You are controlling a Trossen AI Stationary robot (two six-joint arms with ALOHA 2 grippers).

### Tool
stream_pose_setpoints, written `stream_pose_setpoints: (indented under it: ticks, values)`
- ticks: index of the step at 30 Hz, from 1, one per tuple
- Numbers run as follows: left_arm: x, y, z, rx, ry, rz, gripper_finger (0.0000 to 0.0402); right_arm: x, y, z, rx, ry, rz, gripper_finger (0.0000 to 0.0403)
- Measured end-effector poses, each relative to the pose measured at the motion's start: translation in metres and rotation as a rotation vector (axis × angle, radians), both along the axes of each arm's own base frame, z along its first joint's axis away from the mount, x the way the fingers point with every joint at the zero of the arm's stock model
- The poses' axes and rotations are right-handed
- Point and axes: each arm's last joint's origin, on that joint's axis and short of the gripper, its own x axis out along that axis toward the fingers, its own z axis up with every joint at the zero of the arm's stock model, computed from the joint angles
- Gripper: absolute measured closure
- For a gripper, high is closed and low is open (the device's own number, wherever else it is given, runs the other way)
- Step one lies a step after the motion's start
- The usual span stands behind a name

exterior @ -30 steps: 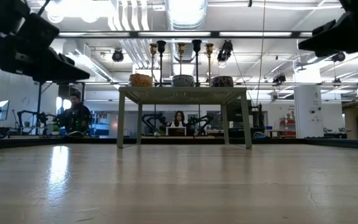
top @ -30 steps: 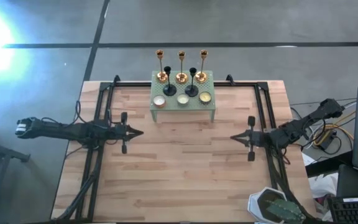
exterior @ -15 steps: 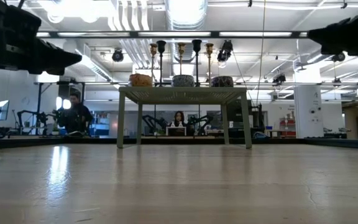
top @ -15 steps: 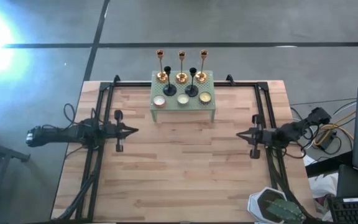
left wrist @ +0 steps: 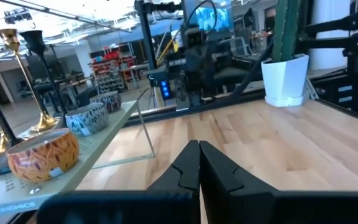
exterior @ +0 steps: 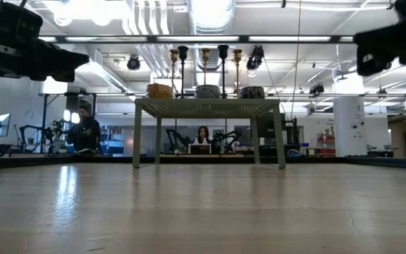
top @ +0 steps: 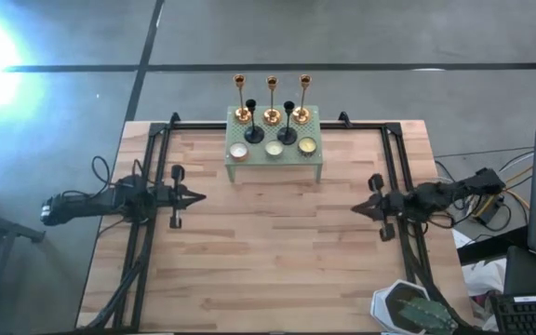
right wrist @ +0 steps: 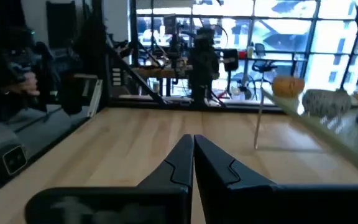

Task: Pick & Place candle stick holders
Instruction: Return to Home Position

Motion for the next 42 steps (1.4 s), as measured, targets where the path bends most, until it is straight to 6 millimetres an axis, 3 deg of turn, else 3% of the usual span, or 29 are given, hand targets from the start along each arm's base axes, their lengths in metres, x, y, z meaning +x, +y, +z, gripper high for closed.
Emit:
stream_pose_setpoints:
  ticks: [4,24,27,31,42]
  values:
    - [0.0,-0.001,0.0,0.0,0.003,-0.029,0.0392,0.006,-0.004,-0.017,0.033,0.035,-0.007,0.0394]
    - [0.001,-0.001,-0.002,-0.02,0.025,-0.037,0.0395,0.009,-0.036,-0.021,0.006,0.082,-0.253,0.0394]
    - [0.002,-0.001,-0.003,-0.028,0.027,-0.034,0.0395,0.011,-0.04,-0.025,-0.066,0.135,-0.282,0.0394]
    - [0.002,0.0,-0.003,-0.028,0.027,-0.013,0.0387,0.015,-0.042,-0.032,-0.133,0.214,-0.296,0.0394]
    - [0.002,0.0,-0.003,-0.08,0.027,-0.006,0.0388,0.02,-0.043,-0.04,-0.113,0.301,-0.29,0.0394]
